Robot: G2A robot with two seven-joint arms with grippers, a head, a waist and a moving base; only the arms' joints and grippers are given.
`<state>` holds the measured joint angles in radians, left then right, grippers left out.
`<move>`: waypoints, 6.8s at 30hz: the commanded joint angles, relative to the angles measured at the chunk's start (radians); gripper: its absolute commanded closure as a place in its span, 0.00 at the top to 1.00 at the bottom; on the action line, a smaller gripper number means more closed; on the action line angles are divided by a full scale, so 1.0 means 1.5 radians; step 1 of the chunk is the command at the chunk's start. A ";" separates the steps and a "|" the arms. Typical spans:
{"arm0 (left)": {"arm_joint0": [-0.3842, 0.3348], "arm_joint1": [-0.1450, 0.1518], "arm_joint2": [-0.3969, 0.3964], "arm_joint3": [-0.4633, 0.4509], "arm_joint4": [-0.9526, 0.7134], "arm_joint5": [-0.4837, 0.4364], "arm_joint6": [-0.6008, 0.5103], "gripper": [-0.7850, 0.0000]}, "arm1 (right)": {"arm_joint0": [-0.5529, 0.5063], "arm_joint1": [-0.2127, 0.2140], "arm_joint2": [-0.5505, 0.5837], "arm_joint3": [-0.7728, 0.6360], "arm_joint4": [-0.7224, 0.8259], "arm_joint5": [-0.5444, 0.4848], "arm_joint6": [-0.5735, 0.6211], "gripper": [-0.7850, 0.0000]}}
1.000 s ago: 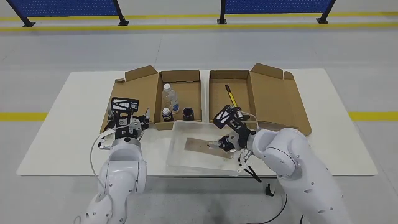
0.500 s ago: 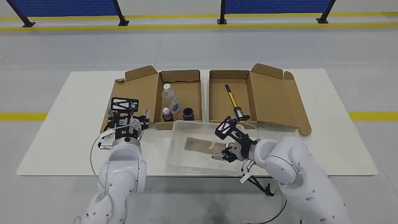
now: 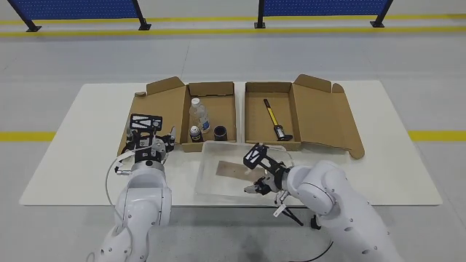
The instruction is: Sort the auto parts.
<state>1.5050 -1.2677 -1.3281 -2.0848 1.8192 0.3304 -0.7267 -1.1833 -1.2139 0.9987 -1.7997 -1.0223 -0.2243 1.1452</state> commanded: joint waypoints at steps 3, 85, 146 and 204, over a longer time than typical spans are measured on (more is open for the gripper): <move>0.000 0.000 0.000 0.000 0.000 0.000 0.000 1.00 | 0.027 -0.007 -0.025 0.044 -0.006 0.041 0.010 1.00; 0.000 0.000 0.000 0.000 0.000 0.000 0.000 1.00 | 0.173 -0.064 -0.130 0.337 0.137 0.075 -0.015 1.00; 0.000 0.000 0.000 0.000 0.000 0.000 0.000 1.00 | 0.206 -0.088 -0.169 0.331 -0.012 0.136 0.075 0.39; 0.000 0.000 0.000 0.000 0.000 0.000 0.000 1.00 | 0.084 -0.066 0.058 0.153 0.164 0.160 -0.021 0.00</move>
<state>1.5050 -1.2677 -1.3281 -2.0848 1.8192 0.3304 -0.7267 -1.0341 -1.3165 1.0493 -1.5462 -0.8188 0.0175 1.1298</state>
